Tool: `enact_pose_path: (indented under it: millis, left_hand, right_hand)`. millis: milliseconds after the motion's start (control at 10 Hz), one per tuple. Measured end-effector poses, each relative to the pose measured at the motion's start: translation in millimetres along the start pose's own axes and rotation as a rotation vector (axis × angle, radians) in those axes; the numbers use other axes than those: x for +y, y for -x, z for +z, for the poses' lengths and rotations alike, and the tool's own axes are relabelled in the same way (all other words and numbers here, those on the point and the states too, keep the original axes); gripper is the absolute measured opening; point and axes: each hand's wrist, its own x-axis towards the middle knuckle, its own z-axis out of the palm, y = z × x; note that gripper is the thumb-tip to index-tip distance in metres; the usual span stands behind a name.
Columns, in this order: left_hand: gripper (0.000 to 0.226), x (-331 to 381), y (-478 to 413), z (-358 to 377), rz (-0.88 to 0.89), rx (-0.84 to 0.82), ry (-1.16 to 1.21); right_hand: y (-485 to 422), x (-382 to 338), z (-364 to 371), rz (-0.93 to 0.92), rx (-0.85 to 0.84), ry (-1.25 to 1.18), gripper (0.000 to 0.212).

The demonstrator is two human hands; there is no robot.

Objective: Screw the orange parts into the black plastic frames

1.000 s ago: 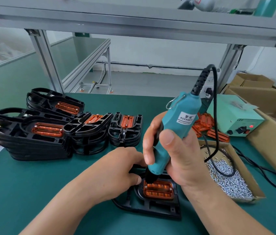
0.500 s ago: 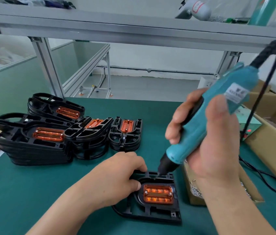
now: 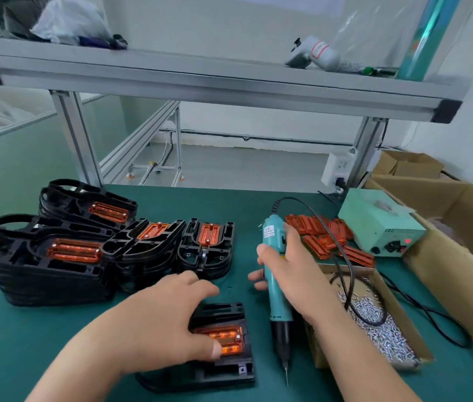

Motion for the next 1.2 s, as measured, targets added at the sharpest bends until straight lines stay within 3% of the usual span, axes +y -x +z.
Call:
enact_pose_path:
  millis: [100, 300, 700, 900, 1100, 1200]
  left_hand:
    - [0.118, 6.2, -4.8, 10.2, 0.063, -0.051, -0.053]
    - [0.12, 7.6, -11.9, 24.3, 0.096, -0.045, -0.106]
    - [0.112, -14.1, 15.3, 12.5, -0.064, 0.074, -0.176]
    - [0.107, -34.2, 32.4, 10.7, -0.089, 0.032, -0.198]
    - [0.088, -35.7, 42.8, 12.7, 0.009, 0.17, -0.366]
    - [0.076, -33.9, 54.0, 21.1, 0.145, 0.404, -0.308]
  right_hand:
    - [-1.7, -1.8, -1.3, 0.006, -0.001, 0.281, 0.073]
    - [-4.7, 0.6, 1.7, 0.003, -0.003, 0.679, 0.084]
    - [-8.6, 13.0, 0.4, -0.028, -0.056, 0.848, 0.073]
    - [-5.8, 26.9, -3.2, -0.114, -0.079, 0.897, 0.067]
    - [-2.0, 29.5, -5.5, -0.226, -0.146, 0.948, 0.051]
    - [5.3, 23.7, -3.8, -0.287, -0.166, 0.908, 0.043]
